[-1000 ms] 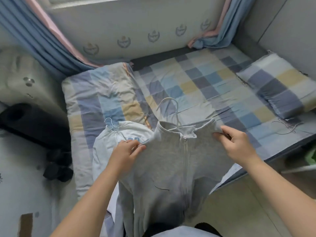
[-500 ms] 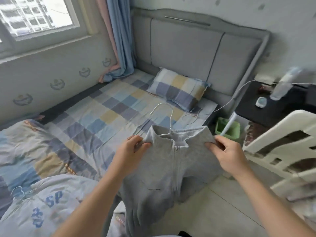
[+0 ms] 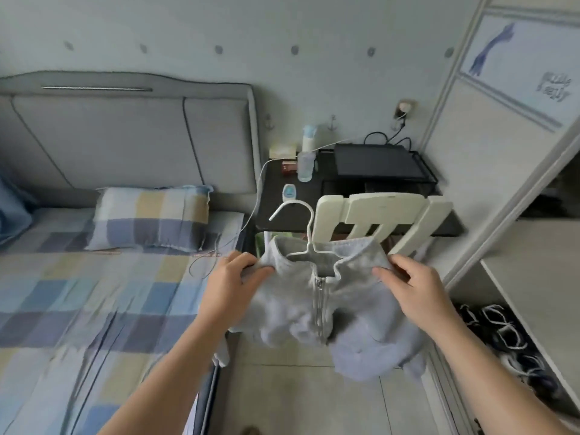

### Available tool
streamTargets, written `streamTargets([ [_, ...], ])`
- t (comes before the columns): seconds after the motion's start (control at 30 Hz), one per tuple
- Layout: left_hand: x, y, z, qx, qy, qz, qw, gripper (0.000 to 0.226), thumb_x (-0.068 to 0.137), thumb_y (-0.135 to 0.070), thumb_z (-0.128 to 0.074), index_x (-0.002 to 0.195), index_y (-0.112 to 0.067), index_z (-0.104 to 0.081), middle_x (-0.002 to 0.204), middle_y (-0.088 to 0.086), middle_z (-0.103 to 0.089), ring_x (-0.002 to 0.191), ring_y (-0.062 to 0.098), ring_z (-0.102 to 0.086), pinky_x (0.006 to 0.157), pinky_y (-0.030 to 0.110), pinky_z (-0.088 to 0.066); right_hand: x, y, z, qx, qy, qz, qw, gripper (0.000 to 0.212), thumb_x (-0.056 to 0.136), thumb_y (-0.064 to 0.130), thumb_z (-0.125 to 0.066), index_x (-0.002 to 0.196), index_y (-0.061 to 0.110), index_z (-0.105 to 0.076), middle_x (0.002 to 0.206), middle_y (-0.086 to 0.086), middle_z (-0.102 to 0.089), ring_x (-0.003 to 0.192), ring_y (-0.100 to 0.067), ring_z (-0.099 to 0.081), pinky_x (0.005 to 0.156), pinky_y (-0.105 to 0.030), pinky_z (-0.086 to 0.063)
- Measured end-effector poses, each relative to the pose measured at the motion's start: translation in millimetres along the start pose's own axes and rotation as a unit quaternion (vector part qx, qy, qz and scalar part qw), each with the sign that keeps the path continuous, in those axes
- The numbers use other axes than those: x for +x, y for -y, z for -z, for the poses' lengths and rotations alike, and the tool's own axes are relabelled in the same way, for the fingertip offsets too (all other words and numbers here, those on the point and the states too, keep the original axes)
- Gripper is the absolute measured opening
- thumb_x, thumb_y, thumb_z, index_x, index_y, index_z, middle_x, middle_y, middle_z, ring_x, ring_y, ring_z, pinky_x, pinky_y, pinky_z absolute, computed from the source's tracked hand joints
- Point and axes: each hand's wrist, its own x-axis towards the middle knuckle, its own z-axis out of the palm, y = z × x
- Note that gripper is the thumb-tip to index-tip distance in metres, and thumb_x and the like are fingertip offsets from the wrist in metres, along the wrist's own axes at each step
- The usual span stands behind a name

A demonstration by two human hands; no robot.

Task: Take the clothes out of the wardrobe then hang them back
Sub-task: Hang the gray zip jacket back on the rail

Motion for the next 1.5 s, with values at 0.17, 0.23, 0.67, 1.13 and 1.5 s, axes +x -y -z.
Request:
streamTargets([
  [0.17, 109, -53, -71, -0.026, 0.053, -0.107, 0.993, 0.024, 0.084, -0.041, -0.076, 0.077, -0.023, -0.063, 0.079, -0.011, -0.051, 0.081, 0.015, -0.051, 0.070, 0.021, -0.036, 34, -32, 63, -0.025, -0.121, -0.066, 0.990, 0.040, 0.090, 0.021, -0.069, 0.064, 0.008, -0.042, 0.054, -0.004, -0.031, 0.054, -0.010, -0.030, 0.051, -0.027, -0.026],
  [0.23, 150, -81, -103, -0.054, 0.083, -0.152, 0.983, 0.023, 0.086, -0.041, -0.075, 0.076, -0.025, -0.062, 0.079, -0.011, -0.050, 0.083, 0.015, -0.050, 0.071, 0.025, -0.037, 49, -39, 88, -0.024, -0.170, -0.091, 0.981, 0.038, 0.090, 0.020, -0.069, 0.063, 0.014, -0.042, 0.056, 0.001, -0.028, 0.055, -0.009, -0.029, 0.052, -0.029, -0.025],
  [0.67, 292, -328, -297, -0.246, 0.284, -0.359, 0.855, 0.026, 0.090, -0.038, -0.071, 0.071, -0.033, -0.053, 0.076, -0.005, -0.050, 0.075, 0.014, -0.049, 0.067, 0.029, -0.035, 54, -31, 260, -0.253, -0.398, -0.257, 0.843, 0.031, 0.093, 0.035, -0.062, 0.070, 0.016, -0.054, 0.061, -0.002, -0.052, 0.058, -0.016, -0.048, 0.055, -0.024, -0.036],
  [1.13, 277, -652, -382, -0.401, 0.285, -0.491, 0.719, 0.025, 0.089, -0.058, -0.060, 0.077, -0.036, -0.063, 0.082, -0.012, -0.056, 0.084, 0.021, -0.055, 0.082, 0.051, -0.050, 31, 66, 442, -0.393, -0.507, -0.246, 0.726, 0.042, 0.092, 0.037, -0.065, 0.068, 0.009, -0.044, 0.056, 0.004, -0.036, 0.050, -0.007, -0.033, 0.051, -0.022, -0.030],
  [1.5, 253, -894, -380, -0.479, 0.265, -0.538, 0.642, 0.032, 0.097, -0.049, -0.055, 0.069, -0.033, -0.051, 0.080, -0.004, -0.055, 0.086, 0.023, -0.054, 0.071, 0.036, -0.041, 50, 145, 587, -0.548, -0.506, -0.268, 0.610, 0.049, 0.092, 0.039, -0.064, 0.064, 0.015, -0.032, 0.058, 0.003, -0.034, 0.053, -0.012, -0.027, 0.052, -0.026, -0.028],
])
